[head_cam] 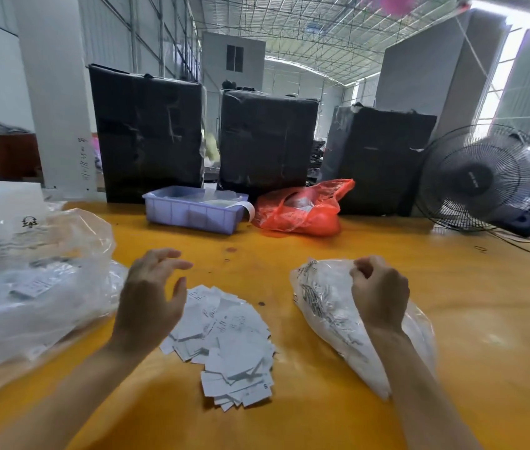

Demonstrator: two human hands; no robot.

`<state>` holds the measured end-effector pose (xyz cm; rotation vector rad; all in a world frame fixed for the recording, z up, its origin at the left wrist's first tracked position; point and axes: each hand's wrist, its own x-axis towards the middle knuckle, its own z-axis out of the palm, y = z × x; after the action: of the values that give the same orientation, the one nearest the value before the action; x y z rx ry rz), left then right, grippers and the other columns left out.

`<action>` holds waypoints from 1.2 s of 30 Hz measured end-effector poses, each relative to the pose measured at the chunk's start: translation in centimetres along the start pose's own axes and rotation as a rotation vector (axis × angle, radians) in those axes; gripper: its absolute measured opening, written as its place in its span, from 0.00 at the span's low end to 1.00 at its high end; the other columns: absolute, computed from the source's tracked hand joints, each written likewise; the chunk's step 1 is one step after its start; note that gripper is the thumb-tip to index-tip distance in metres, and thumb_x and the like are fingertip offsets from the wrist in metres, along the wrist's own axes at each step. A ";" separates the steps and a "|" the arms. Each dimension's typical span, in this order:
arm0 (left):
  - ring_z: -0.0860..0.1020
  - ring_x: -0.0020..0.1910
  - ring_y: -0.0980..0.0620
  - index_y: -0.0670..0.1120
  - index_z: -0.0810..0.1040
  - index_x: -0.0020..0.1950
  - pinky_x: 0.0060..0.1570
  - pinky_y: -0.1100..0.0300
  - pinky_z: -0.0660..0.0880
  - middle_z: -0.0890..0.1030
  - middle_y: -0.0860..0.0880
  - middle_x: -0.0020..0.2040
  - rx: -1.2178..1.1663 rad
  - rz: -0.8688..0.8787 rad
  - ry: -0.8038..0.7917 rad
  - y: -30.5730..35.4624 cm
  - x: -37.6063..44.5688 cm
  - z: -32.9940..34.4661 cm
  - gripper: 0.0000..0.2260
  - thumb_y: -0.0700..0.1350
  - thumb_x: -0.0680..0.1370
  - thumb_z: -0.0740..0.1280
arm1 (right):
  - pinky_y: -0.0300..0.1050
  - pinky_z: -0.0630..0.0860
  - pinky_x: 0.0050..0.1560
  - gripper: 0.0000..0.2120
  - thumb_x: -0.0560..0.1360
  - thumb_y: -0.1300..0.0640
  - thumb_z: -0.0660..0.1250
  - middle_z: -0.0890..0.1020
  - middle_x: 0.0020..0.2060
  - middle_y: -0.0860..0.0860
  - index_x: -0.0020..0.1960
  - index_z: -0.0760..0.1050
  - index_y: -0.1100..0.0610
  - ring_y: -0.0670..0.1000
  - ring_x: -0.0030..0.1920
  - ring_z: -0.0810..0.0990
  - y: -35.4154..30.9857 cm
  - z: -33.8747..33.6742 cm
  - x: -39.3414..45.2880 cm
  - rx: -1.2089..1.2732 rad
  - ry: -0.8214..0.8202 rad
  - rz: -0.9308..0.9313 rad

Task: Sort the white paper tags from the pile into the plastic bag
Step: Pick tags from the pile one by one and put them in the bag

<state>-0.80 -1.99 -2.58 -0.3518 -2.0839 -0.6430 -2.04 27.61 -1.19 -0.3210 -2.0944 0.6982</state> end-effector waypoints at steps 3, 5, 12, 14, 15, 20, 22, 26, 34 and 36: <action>0.80 0.49 0.39 0.37 0.82 0.46 0.49 0.53 0.74 0.81 0.39 0.48 -0.065 0.034 -0.067 1.2 -0.8 0.6 0.12 0.27 0.66 0.74 | 0.47 0.74 0.43 0.08 0.73 0.68 0.64 0.84 0.44 0.59 0.49 0.81 0.62 0.61 0.48 0.81 0.3 0.3 -0.3 -0.133 -0.145 -0.124; 0.80 0.48 0.40 0.38 0.83 0.46 0.49 0.55 0.73 0.82 0.40 0.48 -0.079 0.046 -0.099 1.5 -1.2 0.7 0.12 0.27 0.65 0.74 | 0.45 0.75 0.46 0.09 0.72 0.68 0.65 0.84 0.44 0.56 0.48 0.81 0.60 0.57 0.49 0.81 0.6 0.6 -0.7 -0.188 -0.379 -0.173; 0.80 0.49 0.42 0.38 0.83 0.47 0.48 0.53 0.77 0.82 0.42 0.49 -0.136 -0.047 -0.148 1.2 -1.5 0.7 0.11 0.27 0.68 0.72 | 0.36 0.75 0.28 0.12 0.71 0.59 0.73 0.79 0.23 0.48 0.30 0.78 0.59 0.42 0.24 0.76 1.4 0.3 0.1 0.096 -0.612 0.114; 0.80 0.49 0.43 0.38 0.83 0.48 0.47 0.51 0.78 0.82 0.42 0.49 -0.153 -0.064 -0.152 1.2 -1.5 0.7 0.11 0.28 0.69 0.71 | 0.48 0.81 0.38 0.12 0.76 0.61 0.66 0.83 0.30 0.55 0.36 0.79 0.65 0.48 0.30 0.80 1.5 0.4 0.1 0.171 -0.501 0.163; 0.80 0.49 0.44 0.38 0.83 0.48 0.47 0.51 0.78 0.82 0.42 0.49 -0.157 -0.067 -0.153 1.2 -1.5 0.7 0.10 0.28 0.69 0.71 | 0.53 0.80 0.43 0.12 0.77 0.62 0.64 0.83 0.34 0.57 0.39 0.80 0.66 0.52 0.34 0.81 1.3 0.4 0.0 0.185 -0.430 0.164; 0.79 0.45 0.55 0.42 0.82 0.48 0.44 0.70 0.72 0.82 0.49 0.47 -0.271 -0.174 -0.153 1.7 -1.5 0.8 0.09 0.32 0.72 0.70 | 0.45 0.81 0.39 0.06 0.77 0.63 0.65 0.84 0.36 0.53 0.47 0.80 0.64 0.51 0.36 0.82 -1.4 -0.4 -0.3 0.648 -0.186 0.252; 0.80 0.44 0.58 0.46 0.82 0.49 0.41 0.72 0.74 0.83 0.53 0.45 -0.418 -0.316 -0.221 2.2 -1.4 0.7 0.05 0.38 0.75 0.70 | 0.38 0.78 0.33 0.04 0.75 0.62 0.67 0.84 0.35 0.52 0.45 0.80 0.61 0.47 0.33 0.82 -3.5 -0.8 -1.2 1.051 -0.362 0.431; 0.82 0.45 0.50 0.43 0.80 0.50 0.44 0.60 0.78 0.85 0.48 0.44 -0.862 -0.653 -0.481 3.8 -1.2 0.5 0.21 0.59 0.71 0.65 | 0.37 0.77 0.33 0.08 0.69 0.56 0.72 0.85 0.37 0.52 0.45 0.81 0.59 0.45 0.33 0.81 -7.3 0.2 -4.7 1.103 -0.756 0.501; 0.78 0.33 0.54 0.42 0.83 0.43 0.36 0.65 0.75 0.84 0.46 0.35 -0.963 -0.762 -0.582 3.8 -1.5 0.5 0.07 0.46 0.71 0.72 | 0.40 0.70 0.38 0.10 0.65 0.50 0.74 0.80 0.29 0.45 0.42 0.83 0.56 0.47 0.37 0.74 -8.4 1.5 -7.4 0.986 -0.910 0.461; 0.78 0.32 0.54 0.42 0.83 0.41 0.36 0.63 0.74 0.84 0.46 0.35 -0.936 -0.772 -0.549 3.5 -1.4 0.4 0.05 0.43 0.71 0.73 | 0.40 0.70 0.38 0.09 0.66 0.51 0.73 0.81 0.30 0.44 0.41 0.83 0.55 0.46 0.36 0.75 -8.2 1.5 -7.3 0.985 -0.929 0.456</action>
<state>1.37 1.05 -2.83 -0.2276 -2.2691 -2.2063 1.21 17.01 -1.98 0.1422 -2.1440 2.3662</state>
